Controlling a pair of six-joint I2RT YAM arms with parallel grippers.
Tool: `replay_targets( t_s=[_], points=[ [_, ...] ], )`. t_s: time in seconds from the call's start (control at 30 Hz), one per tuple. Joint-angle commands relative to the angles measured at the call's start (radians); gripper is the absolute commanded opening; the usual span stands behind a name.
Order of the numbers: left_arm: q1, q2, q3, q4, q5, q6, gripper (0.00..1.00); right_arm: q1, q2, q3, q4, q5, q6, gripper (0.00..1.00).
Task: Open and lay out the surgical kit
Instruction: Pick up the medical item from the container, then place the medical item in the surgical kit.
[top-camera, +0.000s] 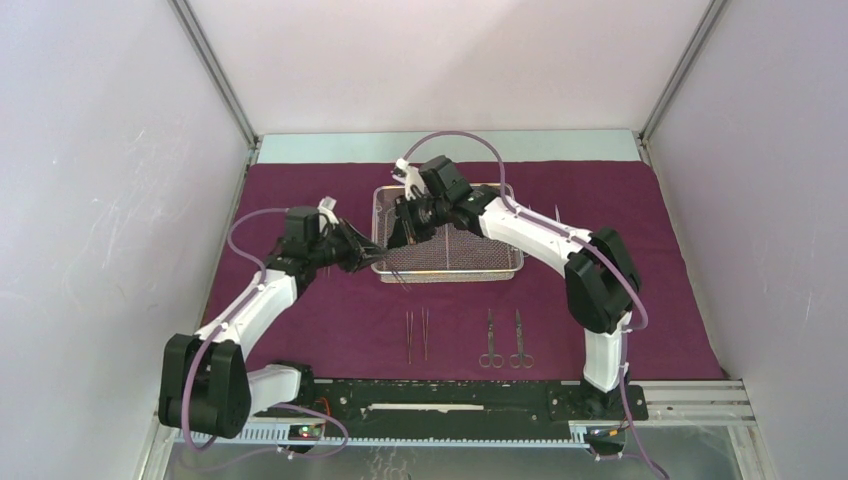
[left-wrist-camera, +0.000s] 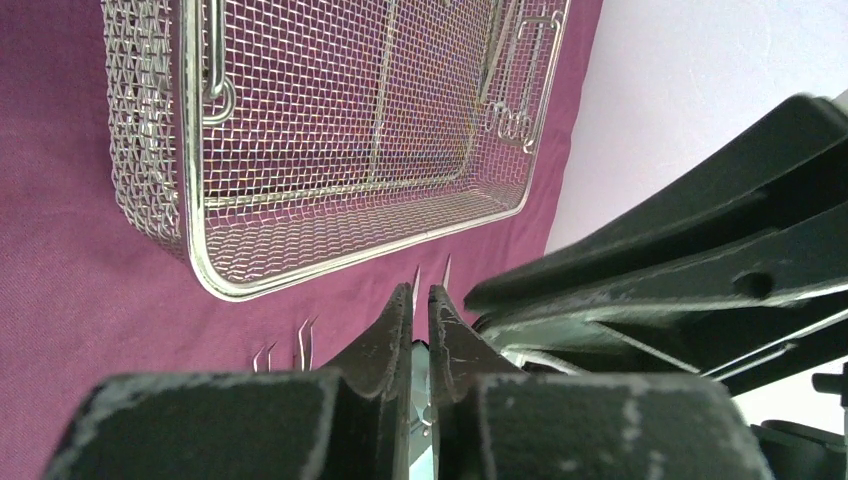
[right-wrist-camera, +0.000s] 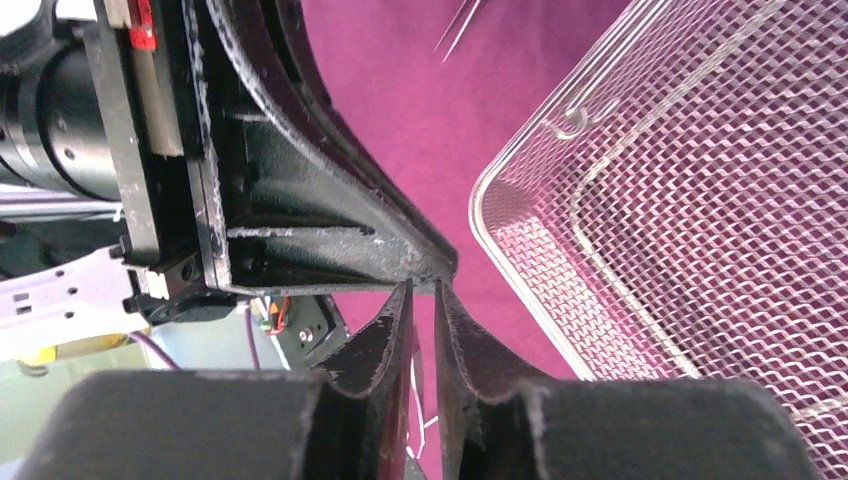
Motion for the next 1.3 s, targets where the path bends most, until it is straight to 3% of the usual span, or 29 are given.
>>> replay_targets(
  t_s=[0.0,0.3,0.67,0.87,1.27],
  points=[
    [-0.009,-0.003,-0.028,0.031,-0.013,0.014,0.01,-0.016,-0.025,0.060,-0.040,0.113,0.042,0.25],
    [-0.009,-0.068,-0.067,0.163,-0.121,-0.066,0.00,-0.033,-0.115,0.026,-0.148,0.256,0.252,0.41],
    [-0.015,-0.234,-0.123,0.293,-0.320,-0.101,0.00,-0.007,-0.265,-0.215,0.052,0.221,0.571,0.62],
    [-0.025,-0.263,-0.143,0.344,-0.367,-0.081,0.00,-0.007,-0.271,-0.261,0.150,0.159,0.821,0.69],
    [-0.103,-0.290,-0.175,0.485,-0.565,-0.016,0.00,-0.031,-0.327,-0.260,0.065,0.266,1.192,0.80]
  ],
)
